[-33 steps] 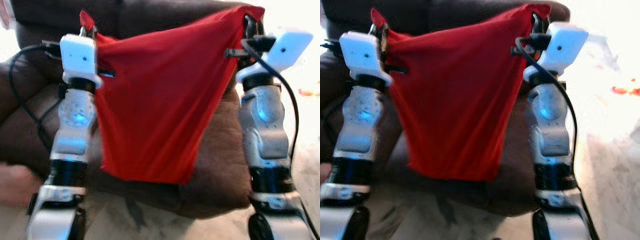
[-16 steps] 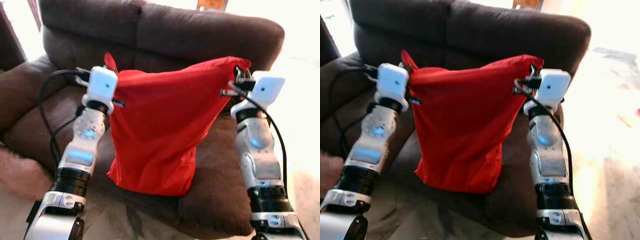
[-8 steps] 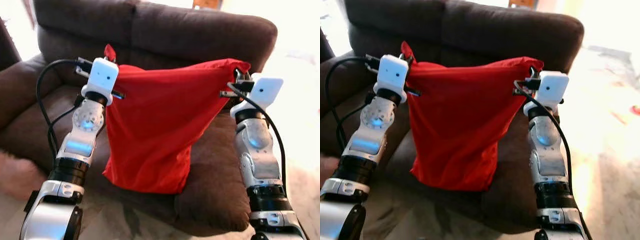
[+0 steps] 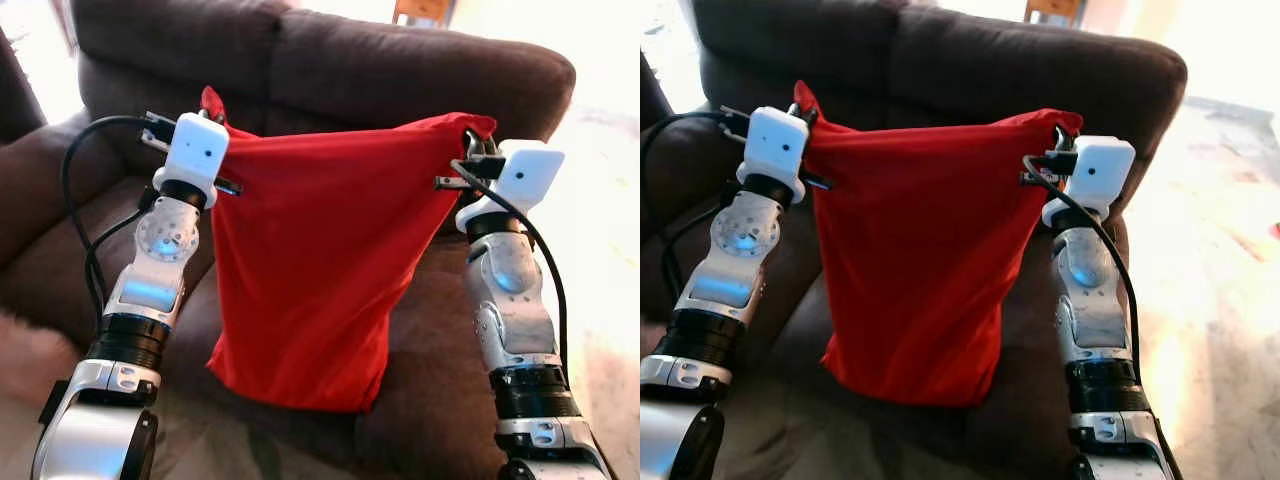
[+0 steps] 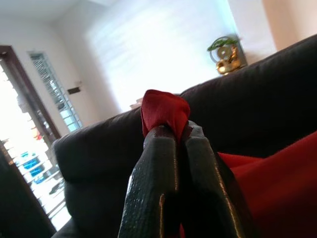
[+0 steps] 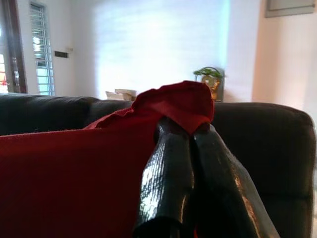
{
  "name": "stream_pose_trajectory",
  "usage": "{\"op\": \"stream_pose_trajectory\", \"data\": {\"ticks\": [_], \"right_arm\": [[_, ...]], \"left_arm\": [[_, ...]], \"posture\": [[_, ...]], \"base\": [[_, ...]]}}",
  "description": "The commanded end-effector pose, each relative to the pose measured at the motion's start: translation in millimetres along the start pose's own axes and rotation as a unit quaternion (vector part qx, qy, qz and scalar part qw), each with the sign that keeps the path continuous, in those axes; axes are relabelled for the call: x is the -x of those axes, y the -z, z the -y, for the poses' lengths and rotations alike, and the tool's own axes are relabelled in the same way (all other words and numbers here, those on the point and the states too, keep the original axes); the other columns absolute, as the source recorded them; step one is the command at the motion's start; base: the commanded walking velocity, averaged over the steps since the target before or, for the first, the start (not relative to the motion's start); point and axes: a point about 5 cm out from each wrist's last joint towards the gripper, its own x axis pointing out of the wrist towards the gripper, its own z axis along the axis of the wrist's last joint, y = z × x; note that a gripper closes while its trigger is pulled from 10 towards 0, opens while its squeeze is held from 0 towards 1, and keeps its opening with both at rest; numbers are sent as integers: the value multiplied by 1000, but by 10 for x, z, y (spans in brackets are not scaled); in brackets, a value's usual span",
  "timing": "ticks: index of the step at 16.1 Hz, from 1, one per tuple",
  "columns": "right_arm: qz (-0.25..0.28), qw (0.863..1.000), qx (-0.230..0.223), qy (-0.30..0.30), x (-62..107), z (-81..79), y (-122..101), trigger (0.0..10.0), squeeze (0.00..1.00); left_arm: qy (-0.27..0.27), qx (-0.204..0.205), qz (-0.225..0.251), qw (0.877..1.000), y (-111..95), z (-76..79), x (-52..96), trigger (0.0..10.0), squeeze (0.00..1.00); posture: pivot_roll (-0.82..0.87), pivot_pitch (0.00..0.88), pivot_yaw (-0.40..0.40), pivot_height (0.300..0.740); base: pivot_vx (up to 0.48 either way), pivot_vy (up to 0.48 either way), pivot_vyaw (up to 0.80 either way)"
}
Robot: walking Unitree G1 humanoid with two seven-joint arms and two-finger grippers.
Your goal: Move the pillow to the sofa from floor
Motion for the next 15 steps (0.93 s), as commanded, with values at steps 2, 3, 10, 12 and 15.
{"op": "stream_pose_trajectory", "data": {"ticks": [2, 3, 10, 12, 15], "right_arm": [[20, 1000, 0, 22, 0, 106, -66, 10000, 0], [19, 1000, 0, 21, 1, 100, -61, 10000, 0], [10, 1000, -2, 27, 0, 99, -10, 10000, 0], [5, 1000, 1, 28, 9, 106, 9, 10000, 0], [-21, 999, -1, 36, 36, 131, 116, 10000, 1000]], "left_arm": [[-11, -1, 24, 1000, -105, -65, -64, 10000, 0], [-9, 0, 25, 1000, -115, -57, -66, 10000, 0], [33, 83, -27, 996, 76, 48, -60, 10000, 0], [42, 100, -74, 991, 218, 86, -41, 10000, 0], [53, 107, -124, 985, 413, 142, 78, 10000, 1000]], "posture": [[59, 21, -71, 740], [60, 21, -71, 740], [62, 23, -67, 740], [60, 23, -66, 740], [62, 30, -70, 740]], "base": [[298, 0, -222], [319, 0, 0], [176, 0, 0], [0, 0, 0], [0, 0, 0]]}}
